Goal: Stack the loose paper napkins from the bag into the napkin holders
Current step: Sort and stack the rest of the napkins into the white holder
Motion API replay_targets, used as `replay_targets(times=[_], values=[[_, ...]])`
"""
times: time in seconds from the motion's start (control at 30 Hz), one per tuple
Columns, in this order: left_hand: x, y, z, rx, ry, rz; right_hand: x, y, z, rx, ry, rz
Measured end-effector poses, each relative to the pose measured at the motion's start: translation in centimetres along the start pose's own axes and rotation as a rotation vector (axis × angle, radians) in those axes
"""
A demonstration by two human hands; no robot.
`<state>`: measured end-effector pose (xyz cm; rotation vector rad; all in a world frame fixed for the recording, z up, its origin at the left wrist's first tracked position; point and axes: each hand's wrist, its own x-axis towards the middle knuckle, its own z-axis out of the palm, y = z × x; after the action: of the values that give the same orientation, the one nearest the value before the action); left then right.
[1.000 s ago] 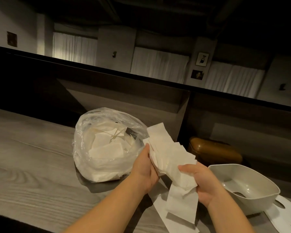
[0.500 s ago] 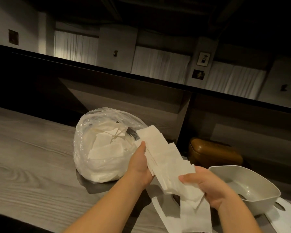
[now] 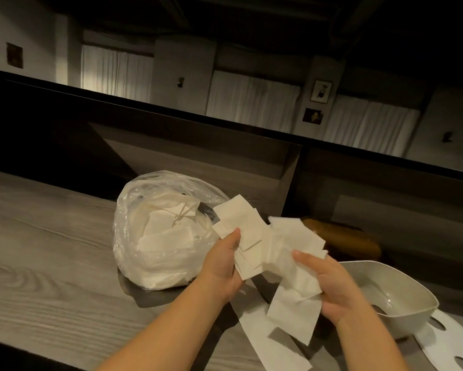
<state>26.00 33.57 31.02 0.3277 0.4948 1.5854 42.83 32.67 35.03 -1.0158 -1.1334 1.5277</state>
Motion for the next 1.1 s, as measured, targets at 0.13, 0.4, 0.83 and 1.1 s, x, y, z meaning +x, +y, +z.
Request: replay_targets(times=[0.13,0.4,0.83,1.1], values=[[0.3,0.0,0.0,-0.02,-0.017,-0.008,0.1,0.0,0.2,-0.106,0.023,-0.032],[0.5,0.5,-0.2,-0.082,0.028,0.035,-0.2,-1.6,-1.3,-0.039,0.106,-0.182],[-0.5,-1.5,-0.3,0.292,-0.015,-0.097,0.4,-0.2,-0.6,0.427,-0.23,-0.122],[0.1,-0.4,-0.3,0.025,-0.046,-0.101,0.9,0.8,0.1,-0.008,0.014,0.019]])
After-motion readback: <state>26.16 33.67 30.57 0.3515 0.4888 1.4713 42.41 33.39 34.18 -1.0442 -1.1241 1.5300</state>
